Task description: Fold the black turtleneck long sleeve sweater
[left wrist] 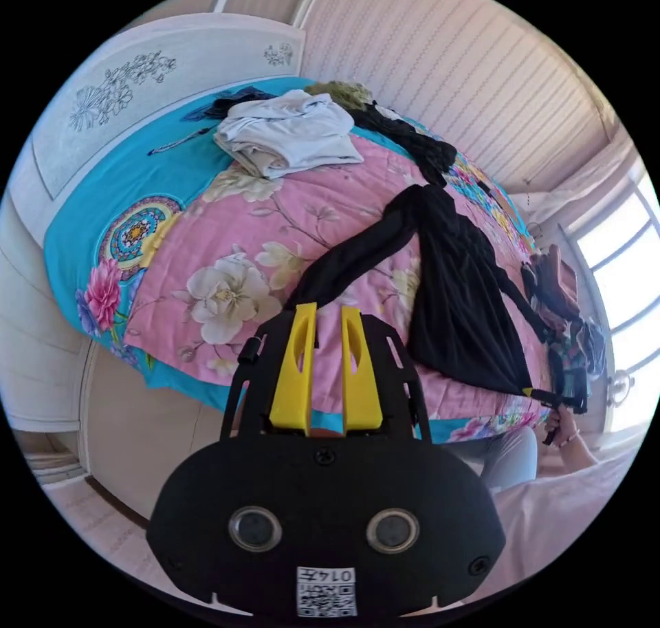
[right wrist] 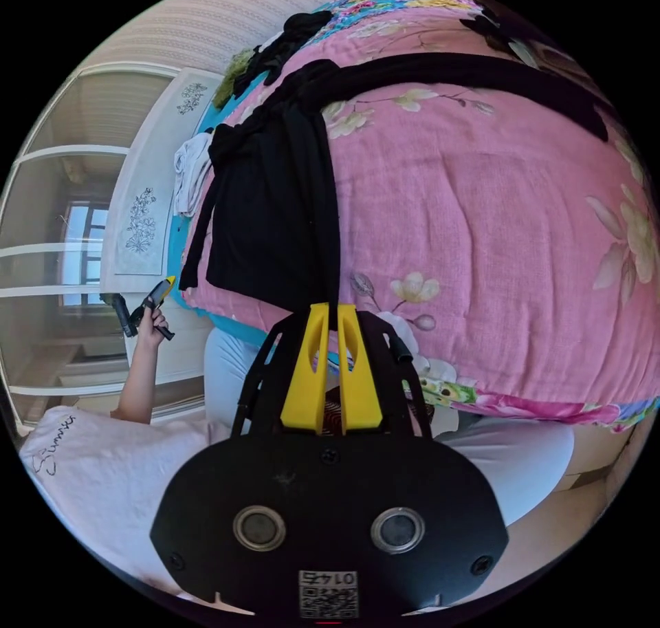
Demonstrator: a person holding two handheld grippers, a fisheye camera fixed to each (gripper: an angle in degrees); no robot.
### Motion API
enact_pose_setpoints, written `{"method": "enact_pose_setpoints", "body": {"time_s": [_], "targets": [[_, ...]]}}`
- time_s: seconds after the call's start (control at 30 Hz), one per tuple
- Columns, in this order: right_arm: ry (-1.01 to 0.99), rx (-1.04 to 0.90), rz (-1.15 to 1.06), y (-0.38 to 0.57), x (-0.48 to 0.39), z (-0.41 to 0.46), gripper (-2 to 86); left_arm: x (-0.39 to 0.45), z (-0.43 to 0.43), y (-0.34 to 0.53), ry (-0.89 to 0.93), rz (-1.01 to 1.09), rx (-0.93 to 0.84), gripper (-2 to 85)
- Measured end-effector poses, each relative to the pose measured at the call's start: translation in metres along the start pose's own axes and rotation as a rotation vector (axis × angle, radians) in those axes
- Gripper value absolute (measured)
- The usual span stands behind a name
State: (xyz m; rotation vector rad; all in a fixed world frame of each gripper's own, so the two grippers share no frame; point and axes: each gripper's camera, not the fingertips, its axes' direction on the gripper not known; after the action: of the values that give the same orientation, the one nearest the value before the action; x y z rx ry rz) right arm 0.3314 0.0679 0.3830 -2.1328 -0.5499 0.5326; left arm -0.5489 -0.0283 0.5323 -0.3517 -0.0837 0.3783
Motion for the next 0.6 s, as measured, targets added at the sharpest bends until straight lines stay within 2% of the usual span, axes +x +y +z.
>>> {"method": "enact_pose_setpoints", "body": {"time_s": [0.1, 0.13, 0.2, 0.27, 0.3, 0.37, 0.47, 0.6], "targets": [[0.001, -0.003, 0.003, -0.001, 0.006, 0.002, 0.9, 0.034, 0.003, 0.011, 0.07, 0.101, 0.018, 6.4], [0.005, -0.011, -0.003, -0.002, 0.008, 0.004, 0.9, 0.044, 0.016, 0.012, 0.136, 0.127, -0.013, 6.9], [0.005, -0.019, -0.009, -0.004, 0.011, 0.006, 0.9, 0.058, 0.049, 0.012, 0.134, 0.166, -0.124, 8.4], [-0.009, -0.013, -0.006, -0.005, 0.017, 0.003, 0.9, 0.058, 0.09, 0.011, 0.13, 0.112, -0.246, 9.2], [-0.015, -0.007, -0.004, -0.006, 0.019, 0.001, 0.9, 0.056, 0.094, 0.009, 0.138, 0.096, -0.253, 9.0], [-0.056, 0.04, -0.007, -0.005, 0.025, -0.012, 0.9, 0.055, 0.085, 0.003, 0.218, 0.153, -0.207, 1.8], [-0.15, 0.143, -0.032, -0.001, 0.033, -0.041, 0.8, 0.051, 0.049, 0.001, 0.317, 0.201, -0.109, -0.2], [-0.158, 0.126, -0.076, 0.02, 0.042, -0.062, 0.8, 0.031, 0.004, 0.028, 0.407, 0.222, -0.08, -0.7]]}}
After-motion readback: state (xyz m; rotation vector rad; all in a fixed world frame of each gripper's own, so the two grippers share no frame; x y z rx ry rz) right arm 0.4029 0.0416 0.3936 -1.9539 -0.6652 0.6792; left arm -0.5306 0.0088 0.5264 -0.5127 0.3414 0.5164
